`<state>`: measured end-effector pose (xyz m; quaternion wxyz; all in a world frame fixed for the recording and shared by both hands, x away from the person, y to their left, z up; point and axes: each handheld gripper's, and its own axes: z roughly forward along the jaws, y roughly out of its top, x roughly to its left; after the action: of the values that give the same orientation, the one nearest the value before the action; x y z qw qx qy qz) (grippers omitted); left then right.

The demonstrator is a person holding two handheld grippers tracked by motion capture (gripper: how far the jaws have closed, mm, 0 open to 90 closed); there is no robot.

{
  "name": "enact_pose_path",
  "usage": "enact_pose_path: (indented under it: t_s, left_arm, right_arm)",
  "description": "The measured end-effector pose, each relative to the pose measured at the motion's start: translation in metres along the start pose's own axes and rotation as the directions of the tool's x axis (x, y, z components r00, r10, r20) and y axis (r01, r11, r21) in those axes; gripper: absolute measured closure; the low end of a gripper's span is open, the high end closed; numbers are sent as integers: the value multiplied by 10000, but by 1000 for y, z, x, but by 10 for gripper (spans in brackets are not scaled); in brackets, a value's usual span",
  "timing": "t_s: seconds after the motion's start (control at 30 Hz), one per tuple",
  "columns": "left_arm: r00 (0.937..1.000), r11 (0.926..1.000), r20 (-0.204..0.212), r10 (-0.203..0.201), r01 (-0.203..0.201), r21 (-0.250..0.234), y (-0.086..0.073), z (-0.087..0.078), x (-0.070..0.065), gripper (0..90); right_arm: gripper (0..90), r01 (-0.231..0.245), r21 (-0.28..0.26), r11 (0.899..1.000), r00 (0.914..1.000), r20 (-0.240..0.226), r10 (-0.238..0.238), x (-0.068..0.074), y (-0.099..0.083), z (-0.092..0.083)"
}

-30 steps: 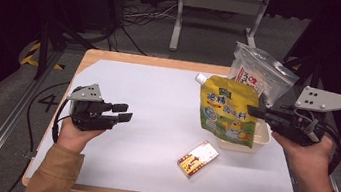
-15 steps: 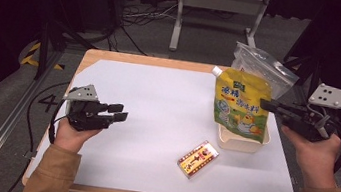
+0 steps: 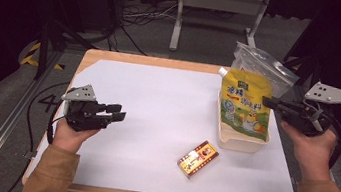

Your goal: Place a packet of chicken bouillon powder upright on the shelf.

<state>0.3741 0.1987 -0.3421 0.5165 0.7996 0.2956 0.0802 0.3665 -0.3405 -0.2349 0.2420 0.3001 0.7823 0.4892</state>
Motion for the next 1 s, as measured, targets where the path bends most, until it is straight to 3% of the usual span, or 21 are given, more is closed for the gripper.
enact_pose_path:
  t_s: [0.27, 0.43, 1.0]
  left_arm:
    - [10000, 10000, 17, 4, -5, 47, 0, 1, 0, 635]
    - [10000, 10000, 1, 15, -15, 47, 0, 1, 0, 636]
    - [9999, 9998, 102, 19, -21, 193, 1, 7, -1, 633]
  right_arm:
    - [900, -196, 258, 9995, 9997, 171, 191, -15, -15, 14]
    - [900, -21, 285, 9996, 9997, 261, 14, -21, -24, 22]
    - [900, 394, 3, 9992, 9992, 58, -394, -27, -48, 31]
